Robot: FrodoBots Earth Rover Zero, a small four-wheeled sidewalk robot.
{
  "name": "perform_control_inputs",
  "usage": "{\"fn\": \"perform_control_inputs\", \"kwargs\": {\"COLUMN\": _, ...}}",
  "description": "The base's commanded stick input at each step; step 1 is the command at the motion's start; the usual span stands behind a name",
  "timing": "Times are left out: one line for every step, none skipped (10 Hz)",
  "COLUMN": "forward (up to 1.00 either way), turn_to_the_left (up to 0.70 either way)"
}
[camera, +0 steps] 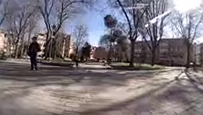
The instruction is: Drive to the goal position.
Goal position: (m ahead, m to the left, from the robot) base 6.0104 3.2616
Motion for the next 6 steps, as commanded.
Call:
{"fn": "perform_control_inputs", "kwargs": {"forward": 1.0, "turn_to_the_left": 0.0}}
{"fn": "perform_control_inputs", "kwargs": {"forward": 1.0, "turn_to_the_left": 0.0}}
{"fn": "perform_control_inputs", "kwargs": {"forward": 1.0, "turn_to_the_left": 0.0}}
{"fn": "perform_control_inputs", "kwargs": {"forward": 1.0, "turn_to_the_left": 0.0}}
{"fn": "perform_control_inputs", "kwargs": {"forward": 1.0, "turn_to_the_left": 0.0}}
{"fn": "perform_control_inputs", "kwargs": {"forward": 1.0, "turn_to_the_left": 0.0}}
